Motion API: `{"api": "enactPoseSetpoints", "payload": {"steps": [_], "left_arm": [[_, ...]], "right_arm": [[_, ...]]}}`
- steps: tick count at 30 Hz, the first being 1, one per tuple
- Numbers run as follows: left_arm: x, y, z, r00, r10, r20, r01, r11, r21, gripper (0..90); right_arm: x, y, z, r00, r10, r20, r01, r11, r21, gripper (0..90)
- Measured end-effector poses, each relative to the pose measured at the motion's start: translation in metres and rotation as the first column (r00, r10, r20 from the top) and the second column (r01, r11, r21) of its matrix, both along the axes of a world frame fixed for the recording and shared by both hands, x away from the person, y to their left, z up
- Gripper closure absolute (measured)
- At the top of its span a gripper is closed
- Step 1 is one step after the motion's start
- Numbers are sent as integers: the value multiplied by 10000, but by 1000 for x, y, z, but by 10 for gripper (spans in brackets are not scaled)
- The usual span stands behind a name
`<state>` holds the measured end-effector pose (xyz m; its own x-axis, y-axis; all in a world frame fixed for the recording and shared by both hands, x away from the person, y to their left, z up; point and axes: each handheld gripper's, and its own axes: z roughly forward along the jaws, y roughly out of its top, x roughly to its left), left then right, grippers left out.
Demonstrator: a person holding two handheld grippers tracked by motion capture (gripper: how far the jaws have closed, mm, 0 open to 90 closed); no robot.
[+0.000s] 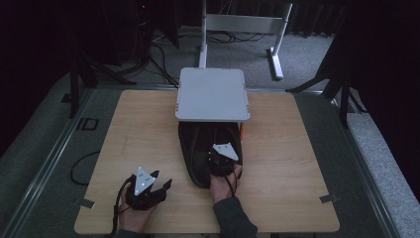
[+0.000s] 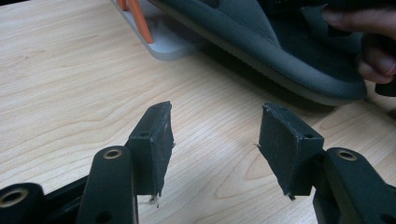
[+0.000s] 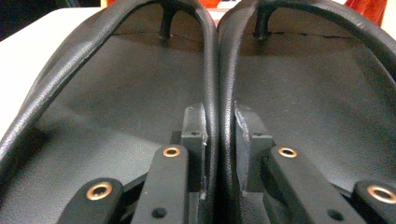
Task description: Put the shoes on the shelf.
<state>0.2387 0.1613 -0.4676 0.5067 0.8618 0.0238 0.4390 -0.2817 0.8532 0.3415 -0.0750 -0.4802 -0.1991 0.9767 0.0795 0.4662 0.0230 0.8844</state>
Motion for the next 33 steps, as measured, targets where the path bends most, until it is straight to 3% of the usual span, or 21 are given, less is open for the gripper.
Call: {"api": "enactPoseSetpoints", "payload": {"steps": [14,33], "left_arm": [[0,2,0,10000,36,2,-36,10000,-84,446],[-1,5,1,10000,85,-2,-85,9997,-243,446]], "right_arm": [[15,1,-1,9991,-381,-171,381,9993,18,762],[44,8,6,9982,-587,-73,586,9982,-140,761]]}}
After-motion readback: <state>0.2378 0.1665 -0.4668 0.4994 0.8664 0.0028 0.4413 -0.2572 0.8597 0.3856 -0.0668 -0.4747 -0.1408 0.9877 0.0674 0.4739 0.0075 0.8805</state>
